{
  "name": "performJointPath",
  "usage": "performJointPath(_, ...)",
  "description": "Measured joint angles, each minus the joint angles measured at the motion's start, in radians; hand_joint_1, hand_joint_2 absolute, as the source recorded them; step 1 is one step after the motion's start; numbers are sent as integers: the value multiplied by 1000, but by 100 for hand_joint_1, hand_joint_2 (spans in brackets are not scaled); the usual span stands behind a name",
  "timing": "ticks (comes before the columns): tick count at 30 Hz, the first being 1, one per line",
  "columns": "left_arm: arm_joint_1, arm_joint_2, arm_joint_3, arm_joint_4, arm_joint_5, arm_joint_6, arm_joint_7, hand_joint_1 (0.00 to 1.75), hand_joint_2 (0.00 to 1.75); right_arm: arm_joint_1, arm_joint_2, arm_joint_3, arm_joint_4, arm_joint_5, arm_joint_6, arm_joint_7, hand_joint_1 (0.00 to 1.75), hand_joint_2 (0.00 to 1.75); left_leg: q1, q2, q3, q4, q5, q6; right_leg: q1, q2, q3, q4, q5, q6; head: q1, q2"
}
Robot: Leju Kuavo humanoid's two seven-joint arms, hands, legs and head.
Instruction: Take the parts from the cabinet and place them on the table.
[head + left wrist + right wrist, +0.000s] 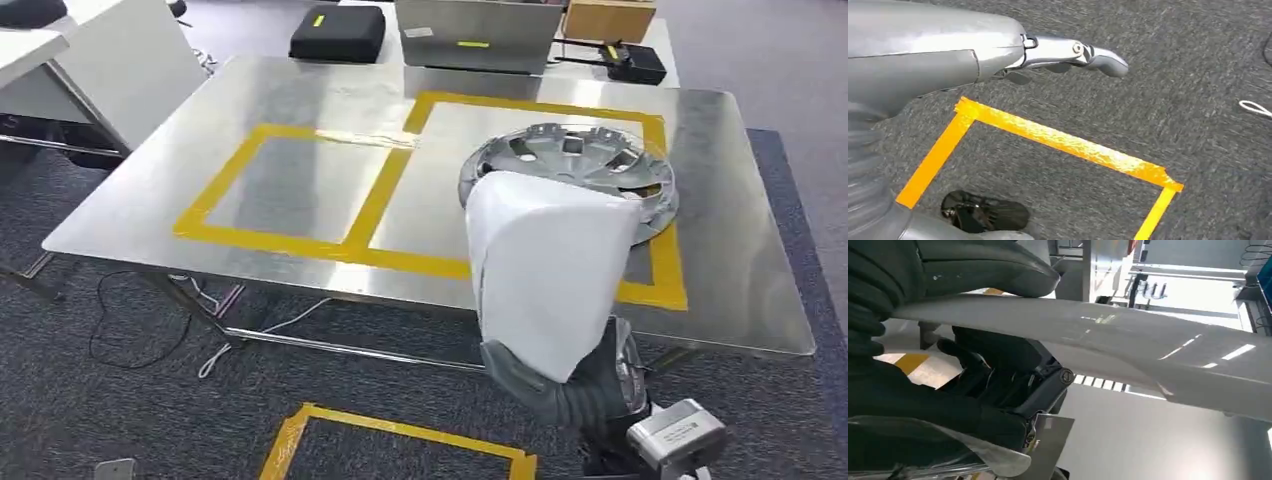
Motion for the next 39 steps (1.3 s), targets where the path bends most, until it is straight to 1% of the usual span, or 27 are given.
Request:
performJointPath(2,-6,2,-6,0,-5,0,3,0,175,-14,0,8,0,0,6,7,175,175,1,2,-30,65,-17,-9,-6,-3,25,-13,-5,-10,-5,0)
performJointPath(5,-6,1,-12,0,-8,0,7,0,175,-30,0,16,5,-1,14,17,175,175,5,2,-159,272,-98,-19,-4,-3,43,-14,-22,-19,-5,0)
performJointPath(6,-4,1,-13,0,-8,0,8,0,175,-31,0,18,7,-1,14,19,175,175,4,2,-187,299,-101,-19,-4,-1,50,-14,-29,-19,-6,0)
performJointPath(7,-3,2,-14,0,-8,0,8,0,175,-34,0,21,10,-1,15,22,175,175,4,2,-195,284,-78,-18,-3,1,62,-14,-37,-18,-6,0)
performJointPath(8,-3,3,-14,0,-8,0,8,0,175,-39,0,24,11,-1,17,25,175,175,4,2,-186,236,-34,-14,-3,1,74,-14,-46,-17,-6,0)
performJointPath(10,-4,3,-19,0,-9,0,8,0,175,-55,0,35,15,-1,18,31,175,175,0,2,-139,70,95,0,-2,1,104,-14,-67,-11,-6,0)
performJointPath(11,-3,5,-22,0,-10,0,10,0,175,-61,0,39,17,0,20,34,175,175,-6,4,-132,57,94,7,-3,0,109,-18,-73,-8,-3,0)
performJointPath(12,-6,4,-25,0,-13,1,12,0,175,-72,0,45,21,3,22,38,175,175,-14,6,-145,56,43,11,-3,1,115,-20,-77,-1,-6,0)
performJointPath(13,-8,5,-27,0,-15,2,13,0,175,-83,0,52,24,5,25,45,175,175,-18,2,-133,32,68,24,-3,-1,100,-26,-84,8,-7,0)
performJointPath(15,-3,7,-34,0,-19,3,15,0,175,-97,0,64,27,9,31,59,175,175,-14,2,-117,15,72,39,0,-1,134,-16,-72,18,-6,0)
performJointPath(17,-10,6,-42,-1,-21,3,16,0,175,-129,0,74,33,10,42,80,175,175,-7,0,-86,1,75,44,-2,0,114,21,-97,25,-1,0)
performJointPath(18,-15,8,-46,0,-23,4,19,0,175,-150,0,80,36,7,51,90,175,175,-7,0,-83,0,72,48,-3,1,78,83,-119,29,3,0)
performJointPath(20,-20,8,-57,0,-24,4,26,0,175,-174,0,86,44,0,64,101,175,175,-8,0,-80,0,61,49,-5,1,-23,227,-180,36,5,0)
performJointPath(21,-20,8,-61,0,-24,4,26,0,175,-182,0,90,48,-1,67,105,175,175,-8,-1,-75,0,54,49,-4,1,-65,272,-189,40,5,0)
performJointPath(22,-20,8,-64,0,-25,4,26,0,175,-188,0,92,52,-1,69,107,175,175,-8,-1,-67,0,47,48,-5,1,-84,271,-168,42,6,0)
performJointPath(23,-20,8,-66,0,-25,5,27,0,175,-195,0,95,55,-1,69,108,175,175,-8,-3,-55,1,38,47,-5,1,-82,228,-119,39,5,0)
performJointPath(25,-21,9,-74,0,-26,5,29,0,175,-215,0,103,60,-1,72,113,175,175,-8,-5,-24,0,18,41,-4,1,-42,66,12,29,5,0)
performJointPath(26,-19,9,-77,0,-27,5,29,0,175,-222,0,107,64,-1,77,116,175,175,-6,-6,-20,-4,10,37,-2,2,-29,38,29,24,3,0)
performJointPath(27,-24,9,-80,0,-27,5,30,0,175,-230,0,109,73,-1,84,121,175,175,-7,-6,-15,-1,9,33,6,0,-45,30,9,23,-2,0)
performJointPath(28,-27,10,-84,0,-28,6,35,0,175,-242,3,116,77,-3,90,131,175,175,-7,-5,-24,1,5,24,6,2,-31,5,19,12,1,0)
performJointPath(30,-28,9,-92,0,-29,6,38,0,175,-262,7,122,84,-5,93,140,175,175,-7,-4,-17,-5,8,15,7,2,-27,-2,20,3,-1,0)
performJointPath(32,-33,11,-100,0,-30,6,39,0,175,-282,14,133,90,-4,102,146,175,175,-7,-3,-36,42,8,4,-4,0,3,-20,19,-6,-4,0)
performJointPath(34,-37,12,-109,0,-30,6,43,0,175,-306,22,143,99,-6,108,154,175,175,-1,-1,-113,179,-29,-8,-5,-2,18,-25,10,-16,-8,0)
performJointPath(36,-34,15,-114,0,-30,7,46,0,175,-317,27,153,111,-10,112,165,175,175,4,-1,-197,299,-81,-16,-5,-1,33,-25,-4,-18,-9,0)
performJointPath(37,-34,15,-116,0,-30,8,47,0,175,-322,29,157,116,-11,116,169,175,175,6,-1,-217,308,-75,-18,-5,0,41,-25,-10,-17,-9,0)
performJointPath(38,-34,16,-119,0,-30,9,48,0,175,-325,31,162,122,-11,121,172,175,175,8,-1,-217,278,-36,-19,-6,1,53,-25,-18,-15,-9,0)
performJointPath(39,-35,18,-124,0,-30,10,50,0,175,-329,34,166,127,-11,122,175,175,175,10,-1,-199,211,25,-20,-8,1,67,-25,-27,-12,-9,0)
